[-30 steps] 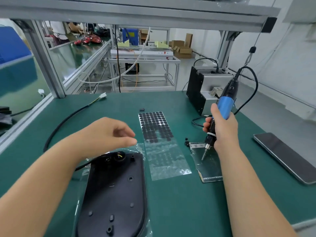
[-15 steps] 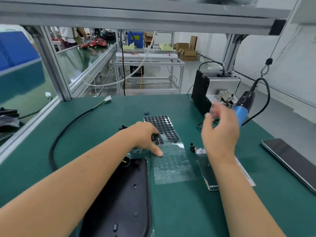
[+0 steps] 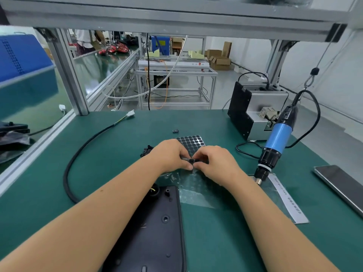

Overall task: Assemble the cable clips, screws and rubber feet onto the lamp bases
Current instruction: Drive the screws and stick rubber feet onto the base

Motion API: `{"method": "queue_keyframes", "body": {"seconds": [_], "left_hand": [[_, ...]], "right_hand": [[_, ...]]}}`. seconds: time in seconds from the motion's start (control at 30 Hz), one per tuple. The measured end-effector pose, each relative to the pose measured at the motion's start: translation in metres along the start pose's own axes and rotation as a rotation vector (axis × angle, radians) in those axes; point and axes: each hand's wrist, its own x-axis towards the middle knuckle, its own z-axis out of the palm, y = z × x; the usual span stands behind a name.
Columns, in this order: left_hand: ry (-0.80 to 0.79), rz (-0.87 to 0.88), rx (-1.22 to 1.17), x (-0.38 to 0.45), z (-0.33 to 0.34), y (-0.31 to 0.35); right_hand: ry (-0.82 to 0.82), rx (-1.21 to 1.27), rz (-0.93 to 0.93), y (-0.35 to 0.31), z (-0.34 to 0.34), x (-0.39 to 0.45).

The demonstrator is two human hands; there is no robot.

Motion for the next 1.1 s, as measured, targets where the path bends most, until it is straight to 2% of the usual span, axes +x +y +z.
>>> {"method": "queue_keyframes", "body": {"seconds": [0.33,0.93,1.1], "left_hand": [[-0.014,-0.004,0.021,0.0005,-0.0002,0.0005],[-0.041,-0.001,0.073,0.0024,-0.0017,0.0013],[-0.042,-0.009,0.066,0.0014,-0.0020,0.0026]], "right_hand": [[-0.039,0.124,0.074,0.0011,-0.0042,0.0005],[0.023,0.086,0.096,-0.0062,-0.0050,0.0010],[-0.002,0.105,0.120,-0.0068,-0.0071,0.0032]]}}
